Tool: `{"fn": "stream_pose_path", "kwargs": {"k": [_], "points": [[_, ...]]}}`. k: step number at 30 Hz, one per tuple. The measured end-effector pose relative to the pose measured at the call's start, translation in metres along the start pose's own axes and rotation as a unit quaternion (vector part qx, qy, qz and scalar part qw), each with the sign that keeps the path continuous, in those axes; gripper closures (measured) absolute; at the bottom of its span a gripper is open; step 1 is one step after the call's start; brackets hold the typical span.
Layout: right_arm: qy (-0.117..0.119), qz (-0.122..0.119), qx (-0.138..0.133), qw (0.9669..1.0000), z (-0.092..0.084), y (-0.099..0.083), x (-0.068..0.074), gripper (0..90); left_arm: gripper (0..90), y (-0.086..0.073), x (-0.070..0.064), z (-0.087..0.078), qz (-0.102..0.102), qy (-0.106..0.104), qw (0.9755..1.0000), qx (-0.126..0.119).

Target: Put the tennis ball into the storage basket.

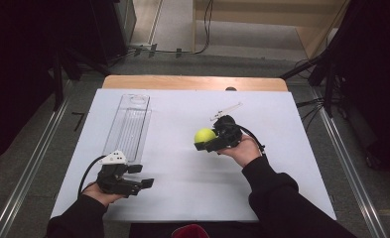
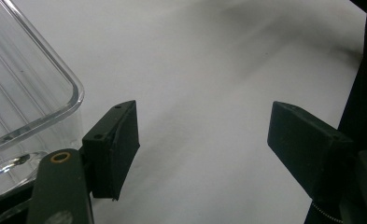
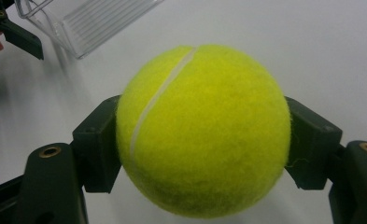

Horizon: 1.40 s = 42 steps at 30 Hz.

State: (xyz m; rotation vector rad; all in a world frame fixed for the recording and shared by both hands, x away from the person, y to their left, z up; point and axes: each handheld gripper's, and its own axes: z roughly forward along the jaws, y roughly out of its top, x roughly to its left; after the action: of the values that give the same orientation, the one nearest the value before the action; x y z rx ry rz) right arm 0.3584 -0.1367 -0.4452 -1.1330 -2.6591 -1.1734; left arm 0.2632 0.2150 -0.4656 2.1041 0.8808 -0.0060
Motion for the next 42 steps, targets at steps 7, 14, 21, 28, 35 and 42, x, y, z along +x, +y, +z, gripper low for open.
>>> {"fn": "stream_pose_path", "kwargs": {"k": [7,14,21,28,35,42], "points": [[0.004,-0.006,-0.001,1.0000,0.004,0.010,0.004,23.5,25.3,0.000,0.000,0.000,-0.001,0.000,1.0000,-0.001],[0.009,-0.009,-0.002,0.9999,0.010,0.019,0.008,23.5,25.3,0.000,0.000,0.000,0.000,0.000,1.0000,0.000],[0.016,-0.012,-0.005,0.9998,0.017,0.029,0.012,23.5,25.3,0.000,0.000,0.000,-0.001,-0.001,1.0000,-0.001],[0.018,-0.013,-0.009,0.9997,0.020,0.040,0.016,23.5,25.3,0.000,0.001,0.000,-0.001,-0.001,1.0000,-0.001],[0.019,-0.015,-0.013,0.9996,0.025,0.049,0.019,23.5,25.3,0.000,0.001,0.000,-0.002,-0.002,1.0000,-0.002],[0.021,-0.012,-0.016,0.9996,0.030,0.055,0.022,23.5,25.3,0.000,0.001,-0.001,-0.003,-0.001,1.0000,-0.001]]}}
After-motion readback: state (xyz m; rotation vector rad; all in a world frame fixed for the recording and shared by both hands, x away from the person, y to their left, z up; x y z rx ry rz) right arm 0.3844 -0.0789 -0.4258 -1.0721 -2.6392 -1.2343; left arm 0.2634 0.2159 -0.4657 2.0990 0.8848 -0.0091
